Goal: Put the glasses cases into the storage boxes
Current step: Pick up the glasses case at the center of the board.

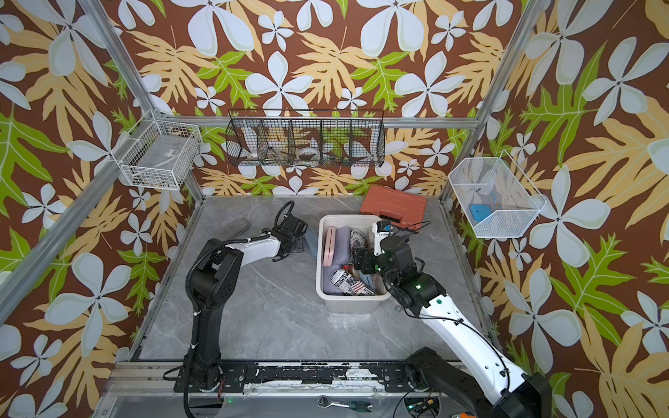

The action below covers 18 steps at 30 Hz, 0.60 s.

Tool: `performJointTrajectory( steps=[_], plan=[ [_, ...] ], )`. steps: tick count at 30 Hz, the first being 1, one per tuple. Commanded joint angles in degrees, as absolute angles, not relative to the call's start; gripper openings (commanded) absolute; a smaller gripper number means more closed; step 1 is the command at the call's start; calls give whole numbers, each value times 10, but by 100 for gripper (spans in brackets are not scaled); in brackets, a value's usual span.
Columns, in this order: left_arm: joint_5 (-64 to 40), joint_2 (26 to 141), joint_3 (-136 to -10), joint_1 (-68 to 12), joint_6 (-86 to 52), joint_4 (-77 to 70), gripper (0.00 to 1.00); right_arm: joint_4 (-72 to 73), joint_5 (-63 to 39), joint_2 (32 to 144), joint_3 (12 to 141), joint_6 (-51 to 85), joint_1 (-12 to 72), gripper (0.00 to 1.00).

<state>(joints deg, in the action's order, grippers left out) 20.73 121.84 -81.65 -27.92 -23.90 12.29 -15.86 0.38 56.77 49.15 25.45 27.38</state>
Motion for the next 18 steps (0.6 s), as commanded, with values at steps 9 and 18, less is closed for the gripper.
performJointTrajectory(
  steps=[9,18],
  plan=[
    [217,1094,-705,-278,-258,79,60,-148,-3,571,499,264,275,79],
    [176,951,-552,-296,-289,-14,60,-144,-20,578,505,271,277,75]
  ],
)
